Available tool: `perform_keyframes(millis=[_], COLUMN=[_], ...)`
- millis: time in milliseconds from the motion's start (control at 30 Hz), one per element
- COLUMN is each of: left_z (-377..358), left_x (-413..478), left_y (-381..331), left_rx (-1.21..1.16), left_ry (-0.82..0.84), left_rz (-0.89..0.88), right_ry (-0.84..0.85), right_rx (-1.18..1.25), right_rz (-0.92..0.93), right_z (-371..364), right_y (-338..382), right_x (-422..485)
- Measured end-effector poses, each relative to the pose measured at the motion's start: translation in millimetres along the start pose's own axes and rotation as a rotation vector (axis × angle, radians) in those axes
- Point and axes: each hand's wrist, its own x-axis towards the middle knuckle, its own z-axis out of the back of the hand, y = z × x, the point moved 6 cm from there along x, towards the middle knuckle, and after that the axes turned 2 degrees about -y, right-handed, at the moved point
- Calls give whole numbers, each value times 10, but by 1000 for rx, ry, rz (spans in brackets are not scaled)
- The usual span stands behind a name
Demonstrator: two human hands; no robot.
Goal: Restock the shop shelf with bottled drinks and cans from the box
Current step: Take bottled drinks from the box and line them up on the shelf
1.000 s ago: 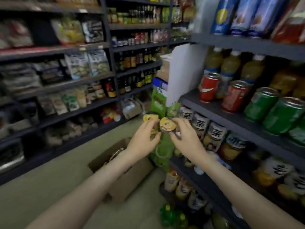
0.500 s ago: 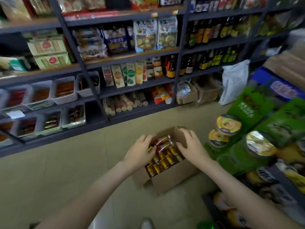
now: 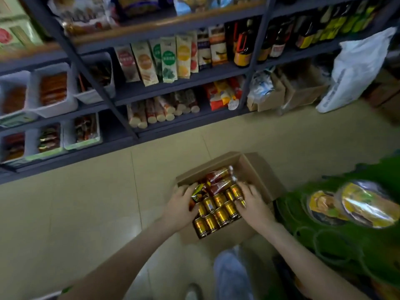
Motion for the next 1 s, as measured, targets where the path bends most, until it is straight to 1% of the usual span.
perform_keyframes(millis=[167, 267, 367, 433, 500, 600, 700, 800, 867, 933, 1000], left_z=[-668, -1334, -2083, -2577, -3047, -3620, -3946, -4131, -4187, -4194, -4144], left_x=[849, 1500, 2097, 2493, 2826, 3182, 3479, 3579, 3563, 3544, 3544], left_y=[489, 895, 1277, 1553, 1802, 2108, 2339, 2478, 2465, 2396, 2301], left_rx=[45, 39, 45, 80, 160, 257, 309, 278, 240, 191, 147], left_ry=[82, 132, 195, 209, 251, 339, 286, 200, 160, 138, 118], left_rz=[116, 187, 220, 209, 147, 50, 26, 87, 86, 42, 1], right_ry=[136, 193, 242, 251, 235, 230, 239, 218, 147, 66, 48], right_rx=[-108, -156, -239, -288, -321, -411, -565, -698, -730, -722, -699], right_rz=[-53, -58, -57, -17, 29, 39, 96, 198, 295, 372, 400], right_z=[-601, -1169, -1836, -2304, -2757, -3340, -3732, -3921, -3945, -3928, -3894], right_y=[-618, -1093, -1595, -1874, -2111, -2412, -2624, -2797, -2817, -2806, -2798], right_x=[880, 1416, 1962, 2390, 2827, 3414, 3852, 4060, 4139, 4171, 4130])
